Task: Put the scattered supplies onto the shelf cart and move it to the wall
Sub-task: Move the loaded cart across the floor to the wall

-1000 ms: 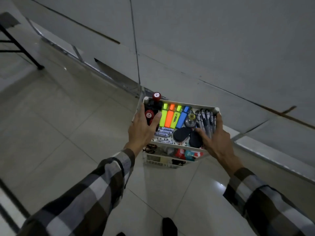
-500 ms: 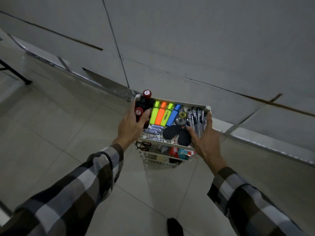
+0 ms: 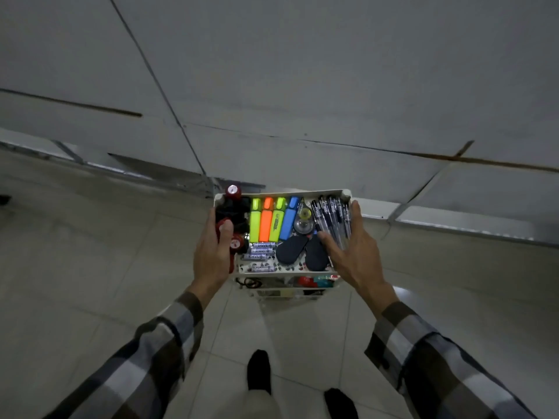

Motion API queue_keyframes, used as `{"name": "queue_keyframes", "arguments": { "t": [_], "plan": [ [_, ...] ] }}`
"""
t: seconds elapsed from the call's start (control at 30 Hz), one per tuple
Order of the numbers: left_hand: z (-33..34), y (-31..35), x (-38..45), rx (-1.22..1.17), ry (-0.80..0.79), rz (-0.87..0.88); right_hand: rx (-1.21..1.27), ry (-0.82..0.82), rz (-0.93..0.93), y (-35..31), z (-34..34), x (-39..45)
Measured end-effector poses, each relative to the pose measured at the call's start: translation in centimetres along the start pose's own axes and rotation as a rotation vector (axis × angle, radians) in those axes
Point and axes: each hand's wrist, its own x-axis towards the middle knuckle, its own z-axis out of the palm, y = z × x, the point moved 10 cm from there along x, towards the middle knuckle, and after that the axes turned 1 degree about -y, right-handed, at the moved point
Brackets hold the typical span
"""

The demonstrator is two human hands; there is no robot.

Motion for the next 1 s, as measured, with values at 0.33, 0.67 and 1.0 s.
{"name": "queue_keyframes", "arguments": {
  "t": [0.33,0.67,1.0],
  "plan": [
    [1.0,-5.1,0.3,-0.473,-0.167,-0.297,0.143,-0.061,0.111,-0.1,0.8,0.0],
    [0.2,-3.7,3.3,-0.229,-0.037,-0.154,0.11,-0.023,0.056,-0.8,0.5,1.6],
    [2.7,-1.4,8.8,-0.177,-0.284,-0.025,0.204,0.145,0.189,1.1,0.2,-0.2]
  ]
}}
